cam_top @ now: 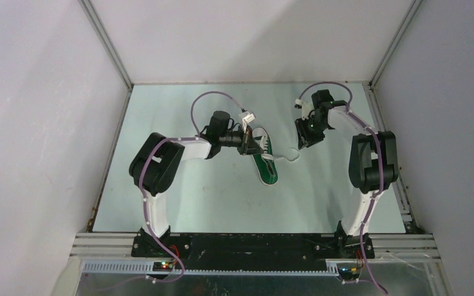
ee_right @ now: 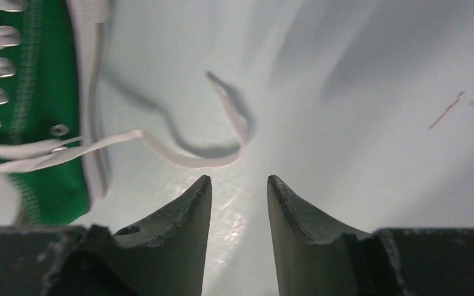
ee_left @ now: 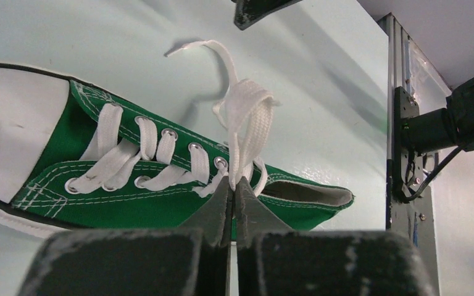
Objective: Tie the shoes
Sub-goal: Wrap the shoelace around the shoelace.
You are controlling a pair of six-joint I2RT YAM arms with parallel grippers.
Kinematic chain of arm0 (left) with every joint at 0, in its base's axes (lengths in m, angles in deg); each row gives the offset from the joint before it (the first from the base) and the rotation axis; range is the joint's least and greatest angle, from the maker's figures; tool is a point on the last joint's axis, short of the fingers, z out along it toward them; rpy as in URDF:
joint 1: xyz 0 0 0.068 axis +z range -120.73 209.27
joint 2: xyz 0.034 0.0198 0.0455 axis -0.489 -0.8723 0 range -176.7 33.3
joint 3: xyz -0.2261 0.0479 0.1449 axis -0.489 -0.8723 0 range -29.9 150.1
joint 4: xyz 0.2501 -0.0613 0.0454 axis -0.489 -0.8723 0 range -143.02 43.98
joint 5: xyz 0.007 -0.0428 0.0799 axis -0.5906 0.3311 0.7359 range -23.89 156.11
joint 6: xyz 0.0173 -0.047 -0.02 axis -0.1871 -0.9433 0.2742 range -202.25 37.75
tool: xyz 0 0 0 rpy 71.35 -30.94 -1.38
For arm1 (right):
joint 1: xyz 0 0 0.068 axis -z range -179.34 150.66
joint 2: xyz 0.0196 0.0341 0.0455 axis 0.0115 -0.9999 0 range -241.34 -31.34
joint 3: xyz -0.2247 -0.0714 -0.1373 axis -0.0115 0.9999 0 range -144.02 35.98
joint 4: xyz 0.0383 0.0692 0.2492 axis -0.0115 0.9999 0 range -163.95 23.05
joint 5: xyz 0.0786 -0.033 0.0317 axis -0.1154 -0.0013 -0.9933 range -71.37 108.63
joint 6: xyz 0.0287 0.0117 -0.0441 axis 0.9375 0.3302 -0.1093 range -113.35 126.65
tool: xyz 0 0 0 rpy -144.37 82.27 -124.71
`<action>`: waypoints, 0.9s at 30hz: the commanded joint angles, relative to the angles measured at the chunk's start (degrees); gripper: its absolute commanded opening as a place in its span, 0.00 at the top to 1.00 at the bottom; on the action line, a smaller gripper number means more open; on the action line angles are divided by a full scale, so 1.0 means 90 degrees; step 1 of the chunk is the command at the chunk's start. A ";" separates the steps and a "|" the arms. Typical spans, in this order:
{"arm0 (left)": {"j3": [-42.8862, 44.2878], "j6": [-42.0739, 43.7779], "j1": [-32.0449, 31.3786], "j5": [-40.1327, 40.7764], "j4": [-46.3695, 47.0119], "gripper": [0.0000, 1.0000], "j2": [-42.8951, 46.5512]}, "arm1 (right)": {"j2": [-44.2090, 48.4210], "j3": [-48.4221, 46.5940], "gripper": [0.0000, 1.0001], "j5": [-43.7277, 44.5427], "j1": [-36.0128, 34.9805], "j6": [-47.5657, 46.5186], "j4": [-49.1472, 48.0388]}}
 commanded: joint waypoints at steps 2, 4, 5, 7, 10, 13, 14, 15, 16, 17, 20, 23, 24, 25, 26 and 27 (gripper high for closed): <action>0.0222 0.0151 0.0054 -0.0301 -0.0487 1.00 0.0295 | -0.0538 -0.0437 0.58 0.1001 -0.0058 -0.0812 -0.0245; 0.0322 0.0195 0.0051 -0.0342 -0.0634 1.00 0.0263 | -0.0771 -0.0650 0.58 0.0978 -0.0089 -0.0880 -0.0211; 0.0359 0.0201 0.0051 -0.0362 -0.0708 1.00 0.0232 | -0.0885 -0.0735 0.58 0.0973 -0.0119 -0.0916 -0.0195; 0.0437 0.0155 0.0053 -0.0339 -0.0719 1.00 0.0223 | -0.1014 -0.0787 0.58 0.0875 -0.0160 -0.0938 -0.0170; 0.0447 -0.0254 0.0069 -0.0316 -0.0334 1.00 0.0193 | -0.1159 -0.0757 0.58 0.0665 -0.0214 -0.0814 -0.0166; 0.0364 -0.1089 0.0100 -0.0312 0.0551 1.00 0.0104 | -0.1281 -0.0703 0.61 0.0788 -0.0304 -0.0818 -0.0287; 0.0360 -0.1219 0.0107 -0.0327 0.0818 1.00 0.0063 | -0.1384 -0.0722 0.64 0.0873 -0.0341 -0.0784 -0.0341; 0.0375 -0.1388 0.0112 -0.0332 0.0910 1.00 0.0048 | -0.1429 -0.0754 0.72 0.1087 -0.0362 -0.0758 -0.0378; 0.0386 -0.1471 0.0113 -0.0330 0.0991 1.00 0.0022 | -0.1511 -0.0849 0.76 0.1144 -0.0372 -0.0698 -0.0447; 0.0401 -0.1493 0.0113 -0.0328 0.1011 1.00 0.0013 | -0.1570 -0.0945 0.86 0.1184 -0.0368 -0.0686 -0.0450; 0.0385 -0.1650 0.0138 -0.0370 0.1214 1.00 -0.0045 | -0.1784 -0.1511 1.00 0.1293 -0.0317 -0.0687 -0.0424; 0.0342 -0.1709 0.0164 -0.0493 0.1347 1.00 -0.0084 | -0.1804 -0.2292 1.00 0.1258 -0.0217 -0.0652 -0.0424; 0.0335 -0.1740 0.0182 -0.0548 0.1408 1.00 -0.0104 | -0.1800 -0.2457 1.00 0.1254 -0.0212 -0.0654 -0.0424; 0.0310 -0.1769 0.0196 -0.0559 0.1439 1.00 -0.0114 | -0.1792 -0.2791 1.00 0.1247 -0.0193 -0.0638 -0.0424; 0.0294 -0.1828 0.0219 -0.0567 0.1521 1.00 -0.0128 | -0.1789 -0.2941 1.00 0.1208 -0.0180 -0.0622 -0.0436; 0.0283 -0.1838 0.0230 -0.0565 0.1540 1.00 -0.0136 | -0.1782 -0.3251 1.00 0.1175 -0.0173 -0.0578 -0.0435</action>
